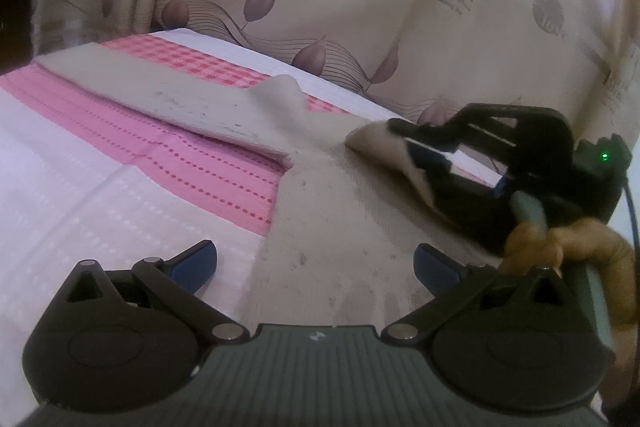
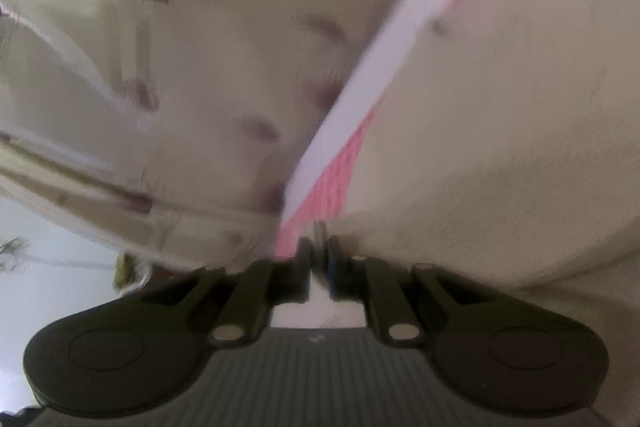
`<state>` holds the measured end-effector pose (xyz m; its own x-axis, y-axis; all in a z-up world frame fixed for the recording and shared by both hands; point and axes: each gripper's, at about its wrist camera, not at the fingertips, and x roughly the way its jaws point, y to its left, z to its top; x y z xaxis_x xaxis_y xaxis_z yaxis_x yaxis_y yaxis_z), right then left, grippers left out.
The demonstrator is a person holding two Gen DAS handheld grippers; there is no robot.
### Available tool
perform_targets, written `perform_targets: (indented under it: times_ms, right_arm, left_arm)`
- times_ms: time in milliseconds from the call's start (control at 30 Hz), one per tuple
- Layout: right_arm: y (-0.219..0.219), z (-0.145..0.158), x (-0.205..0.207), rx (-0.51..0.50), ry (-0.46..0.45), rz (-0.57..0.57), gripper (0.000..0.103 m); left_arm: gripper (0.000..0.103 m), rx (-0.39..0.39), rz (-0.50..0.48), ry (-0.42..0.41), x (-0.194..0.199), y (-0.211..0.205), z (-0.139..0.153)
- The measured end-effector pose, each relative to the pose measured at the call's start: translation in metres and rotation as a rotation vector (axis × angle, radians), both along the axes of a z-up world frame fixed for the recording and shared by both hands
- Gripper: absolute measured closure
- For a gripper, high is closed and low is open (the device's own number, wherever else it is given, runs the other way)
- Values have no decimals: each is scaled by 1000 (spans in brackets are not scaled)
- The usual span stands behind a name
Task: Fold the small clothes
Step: 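Lay the sleeve on the sweater body and open the right tool, then grasp the cuff of the other sleeve with the left tool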
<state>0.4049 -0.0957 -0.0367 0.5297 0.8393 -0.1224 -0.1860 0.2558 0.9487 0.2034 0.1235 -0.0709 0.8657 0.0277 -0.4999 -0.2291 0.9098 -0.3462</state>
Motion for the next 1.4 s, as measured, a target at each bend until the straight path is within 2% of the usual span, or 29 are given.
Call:
perform_targets:
  times_ms: [67,133,200,233,300,367,467,567,633,733,833,867,900,933,967,1067,1133,1267,1400]
  right_arm:
    - [6,-3,2,2,-11,24,92]
    - [8,-2,6,-3,-18,47,81]
    - [8,-5,5,37,1,86,44]
    - [5,-3,0,57,-13,96,40]
    - [-9,8,-18,63,-85,91,39]
    - [-26,21,-39,-9,-154,65,39]
    - [-53,37,-78,-203,-262,10,38]
    - [-80,41,-119,-458,-352,-49,29]
    - [-96,39,-143,-623,-405,-108,29]
    - [-113,27,-162,-740,-419,-148,29]
    - [-130,8,-166,-714,-356,-164,29]
    - [-134,7,-167,-679,-349,-171,28]
    - [-138,9,-169,-658,-358,-191,24]
    - [-139,8,-169,-655,-359,-205,22]
    - [-140,7,-169,-653,-351,-212,21]
    - [-143,5,-167,-630,-338,-217,21]
    - [-143,4,-165,-622,-324,-212,21]
    - [-136,5,-165,-655,-325,-214,20]
    - [-122,7,-167,-738,-350,-214,16]
  left_arm:
    - [0,2,1,1,0,-1,0]
    - [0,4,1,2,0,-1,0]
    - [0,4,2,1,-1,0,0]
    - [0,2,2,0,-2,1,-1]
    - [0,0,-2,0,-1,2,-1]
    - [0,-8,-17,-5,-2,4,0]
    - [0,-27,-36,-30,-8,16,9]
    - [3,17,30,-64,-21,39,24]
    - [5,24,54,-62,-25,68,36]
    - [8,43,120,-22,-23,117,49]
    - [8,19,178,49,-11,181,56]
    - [9,-2,213,70,-8,205,57]
    - [9,-39,246,89,-5,232,57]
    - [10,-92,264,107,-3,261,55]
    - [15,-158,284,130,-1,289,52]
    - [17,-392,285,213,13,366,35]
    - [17,-536,315,208,18,404,19]
    - [17,-733,278,231,39,439,-15]
    - [17,-861,245,250,55,445,-45]
